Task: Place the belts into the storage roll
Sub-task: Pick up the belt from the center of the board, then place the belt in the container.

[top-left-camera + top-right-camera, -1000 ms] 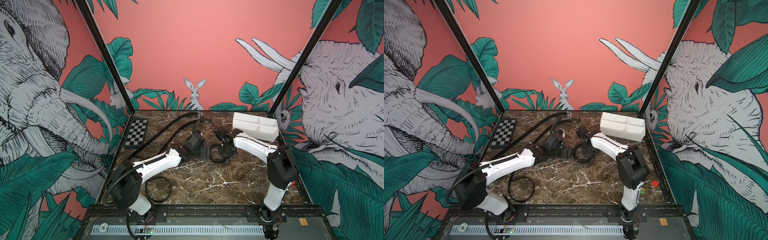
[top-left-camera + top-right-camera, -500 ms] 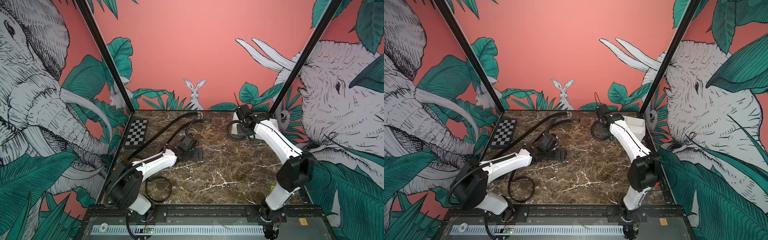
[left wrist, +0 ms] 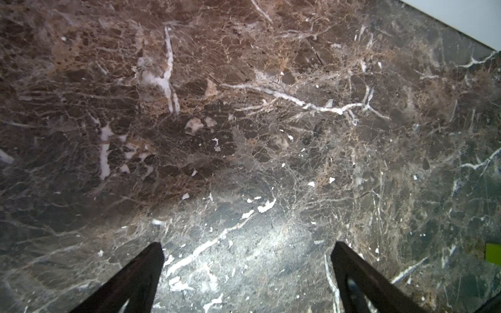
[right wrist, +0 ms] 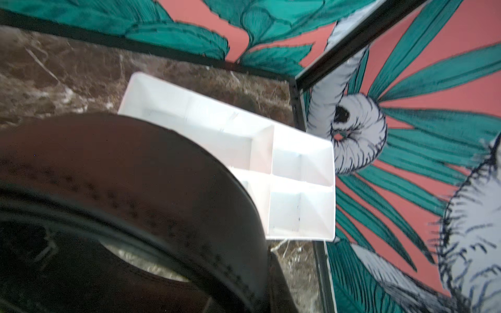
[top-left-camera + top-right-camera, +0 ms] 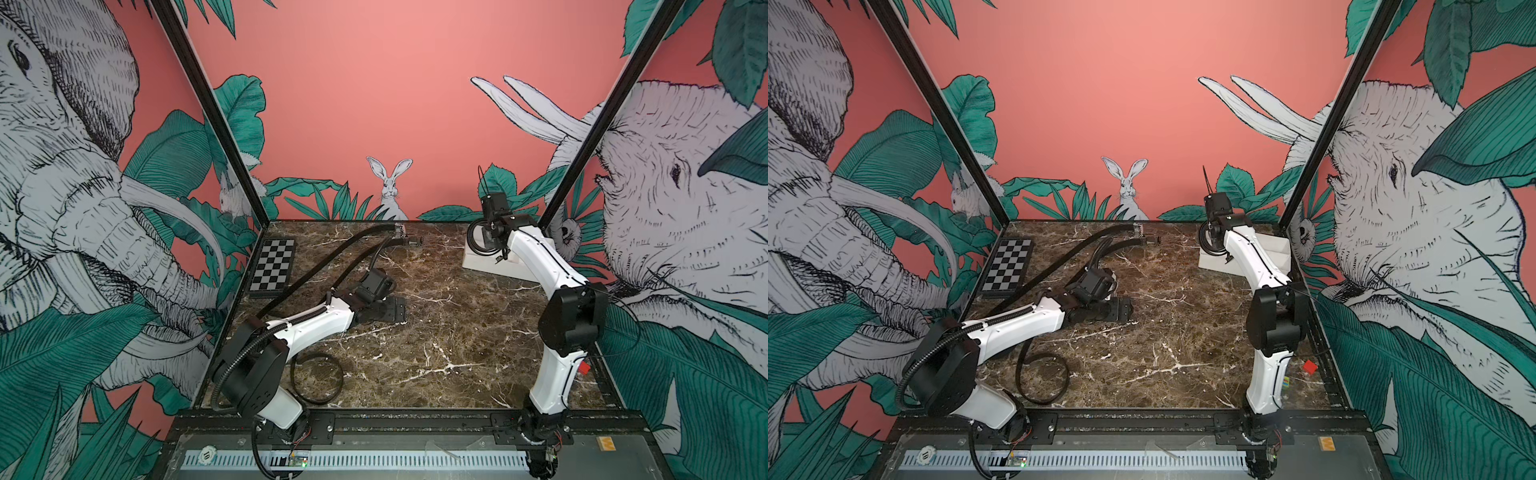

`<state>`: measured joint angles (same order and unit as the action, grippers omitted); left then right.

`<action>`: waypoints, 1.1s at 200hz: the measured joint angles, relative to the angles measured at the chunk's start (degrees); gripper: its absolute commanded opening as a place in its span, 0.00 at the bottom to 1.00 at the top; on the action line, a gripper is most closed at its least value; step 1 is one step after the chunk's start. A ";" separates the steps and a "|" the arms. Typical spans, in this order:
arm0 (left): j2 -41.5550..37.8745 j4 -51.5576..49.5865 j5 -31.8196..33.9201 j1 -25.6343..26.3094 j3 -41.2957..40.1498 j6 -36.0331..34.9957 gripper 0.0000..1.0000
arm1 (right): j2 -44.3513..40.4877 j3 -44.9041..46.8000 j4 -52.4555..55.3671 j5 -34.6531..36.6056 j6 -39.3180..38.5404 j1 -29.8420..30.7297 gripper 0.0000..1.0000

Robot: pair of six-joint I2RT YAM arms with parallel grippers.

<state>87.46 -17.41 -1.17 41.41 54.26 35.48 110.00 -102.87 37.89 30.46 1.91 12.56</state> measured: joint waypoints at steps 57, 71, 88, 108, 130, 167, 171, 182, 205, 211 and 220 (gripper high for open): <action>0.20 0.00 -0.31 0.00 -0.42 0.04 0.99 | 3.63 0.48 -17.44 -1.73 -9.22 -2.91 0.00; 0.22 0.00 -0.33 0.00 -0.42 0.07 0.99 | 5.38 0.50 -21.00 -2.84 -10.47 -3.87 0.00; 0.22 -0.02 -0.33 0.00 -0.42 0.07 0.99 | 7.30 0.72 -25.03 -4.81 -11.23 -5.29 0.00; 0.22 -0.02 -0.31 0.00 -0.46 0.09 0.99 | 8.83 1.03 -28.72 -7.28 -11.61 -7.17 0.00; 0.22 -0.04 -0.31 0.00 -0.94 0.42 0.99 | 9.88 1.03 -32.26 -9.79 -12.48 -8.79 0.00; 0.24 -0.26 -0.31 0.00 -1.27 1.05 0.99 | 12.26 1.03 -37.00 -14.12 -13.84 -10.36 0.00; 0.26 -0.26 -0.31 0.00 -1.27 1.11 0.99 | 12.59 1.03 -37.35 -14.67 -13.97 -10.45 0.00; 0.42 -0.26 -0.31 0.00 -1.27 1.25 0.99 | 13.27 1.27 -38.25 -16.50 -13.99 -10.78 0.00; 1.25 -0.26 -0.31 0.00 -1.27 1.57 0.99 | 14.62 1.57 -39.45 -20.20 -13.94 -11.34 0.00; 1.51 -0.26 -0.28 0.00 -1.27 1.60 0.99 | 15.04 1.57 -39.71 -20.81 -13.94 -11.50 0.00; 1.92 -0.28 -0.31 0.00 -1.18 1.62 0.99 | 15.72 1.60 -40.06 -21.51 -13.97 -11.80 0.00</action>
<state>89.38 -17.69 -1.48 41.41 53.08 37.10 125.71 -101.27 -2.17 8.95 -12.05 0.75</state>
